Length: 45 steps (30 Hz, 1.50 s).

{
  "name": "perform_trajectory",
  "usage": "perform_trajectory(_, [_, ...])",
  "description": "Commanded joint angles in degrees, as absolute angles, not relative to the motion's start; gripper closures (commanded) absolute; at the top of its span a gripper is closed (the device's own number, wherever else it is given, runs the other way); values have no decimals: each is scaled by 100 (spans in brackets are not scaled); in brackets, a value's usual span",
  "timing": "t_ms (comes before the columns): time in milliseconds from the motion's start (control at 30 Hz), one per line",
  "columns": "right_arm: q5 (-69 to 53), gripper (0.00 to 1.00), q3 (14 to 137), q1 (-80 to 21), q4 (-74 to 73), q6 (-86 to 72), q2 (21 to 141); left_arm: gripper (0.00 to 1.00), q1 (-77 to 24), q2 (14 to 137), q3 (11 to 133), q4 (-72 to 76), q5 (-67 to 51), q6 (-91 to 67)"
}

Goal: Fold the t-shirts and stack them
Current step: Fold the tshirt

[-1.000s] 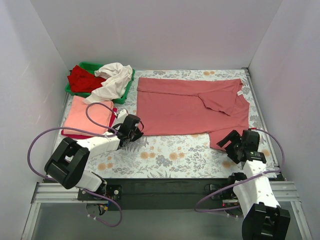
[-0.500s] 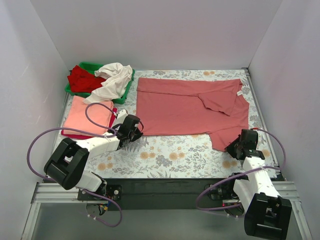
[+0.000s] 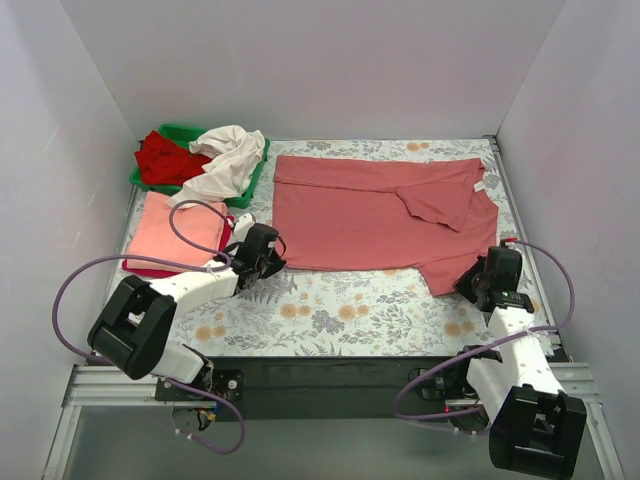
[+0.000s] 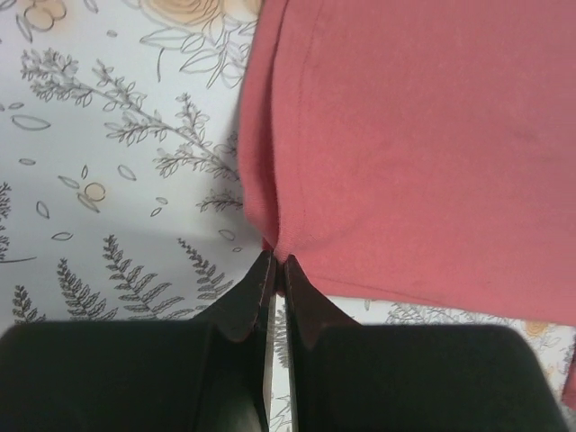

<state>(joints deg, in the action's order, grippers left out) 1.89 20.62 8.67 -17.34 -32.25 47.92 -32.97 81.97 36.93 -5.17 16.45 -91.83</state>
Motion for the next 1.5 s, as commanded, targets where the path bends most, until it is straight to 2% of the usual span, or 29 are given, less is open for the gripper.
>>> perform_trajectory(0, [44, 99, 2644, 888, -1477, -2962, 4912, 100, -3199, 8095, 4069, -633, 1635, -9088])
perform_trajectory(267, [-395, 99, 3576, 870, -1503, -2848, 5720, 100, -3076, 8498, 4693, -896, 1644, -8877])
perform_trajectory(700, [-281, 99, 5184, 642, -1512, -2927, 7013, 100, -2523, 9035, 5624, -914, 1380, -8508])
perform_trajectory(1467, [-194, 99, 7988, 378, -1529, -2769, 9754, 100, -1864, 11003, 7769, -993, 870, -7858])
